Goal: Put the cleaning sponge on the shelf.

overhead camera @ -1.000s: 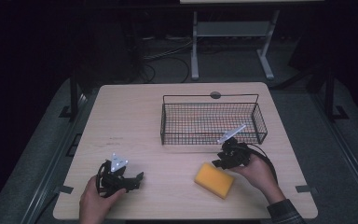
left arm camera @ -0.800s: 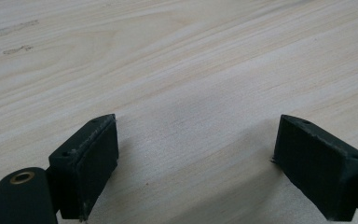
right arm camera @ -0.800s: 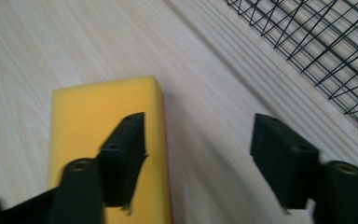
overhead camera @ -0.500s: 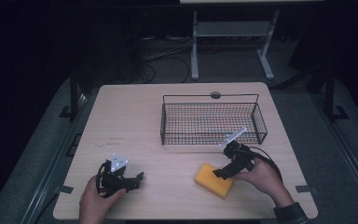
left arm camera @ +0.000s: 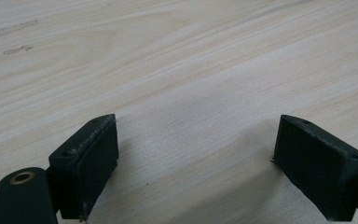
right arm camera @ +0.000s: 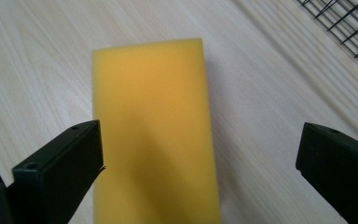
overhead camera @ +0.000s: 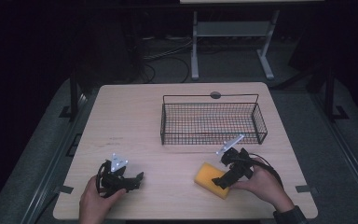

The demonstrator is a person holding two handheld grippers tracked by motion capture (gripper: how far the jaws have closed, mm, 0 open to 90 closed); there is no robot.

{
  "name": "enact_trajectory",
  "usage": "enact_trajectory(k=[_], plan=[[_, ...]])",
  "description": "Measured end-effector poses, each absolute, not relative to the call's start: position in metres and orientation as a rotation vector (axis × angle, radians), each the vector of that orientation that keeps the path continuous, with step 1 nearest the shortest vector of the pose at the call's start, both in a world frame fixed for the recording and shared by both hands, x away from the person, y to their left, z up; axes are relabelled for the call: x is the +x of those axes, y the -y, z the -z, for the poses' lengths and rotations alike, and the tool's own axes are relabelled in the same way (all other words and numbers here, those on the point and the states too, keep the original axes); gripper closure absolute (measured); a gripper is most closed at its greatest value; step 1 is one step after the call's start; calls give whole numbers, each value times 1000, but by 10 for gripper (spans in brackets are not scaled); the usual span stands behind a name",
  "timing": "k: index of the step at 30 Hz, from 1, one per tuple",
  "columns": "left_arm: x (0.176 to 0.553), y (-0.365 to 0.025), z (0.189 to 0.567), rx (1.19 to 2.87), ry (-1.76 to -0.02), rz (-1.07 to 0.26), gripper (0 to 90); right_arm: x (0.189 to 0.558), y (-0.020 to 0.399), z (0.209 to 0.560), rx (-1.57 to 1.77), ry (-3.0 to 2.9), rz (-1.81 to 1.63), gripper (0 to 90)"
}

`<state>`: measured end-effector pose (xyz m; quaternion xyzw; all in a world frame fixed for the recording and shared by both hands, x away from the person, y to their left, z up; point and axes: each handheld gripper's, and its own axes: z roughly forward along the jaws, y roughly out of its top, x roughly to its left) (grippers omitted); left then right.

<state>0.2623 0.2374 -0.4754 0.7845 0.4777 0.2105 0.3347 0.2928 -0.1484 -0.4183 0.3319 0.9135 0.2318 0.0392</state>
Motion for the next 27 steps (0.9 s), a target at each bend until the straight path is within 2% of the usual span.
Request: enact_trajectory(k=[27], plan=[[262,-238,475,2050,-1245,-548,129,283,118,443,886,-2887,-612,3]])
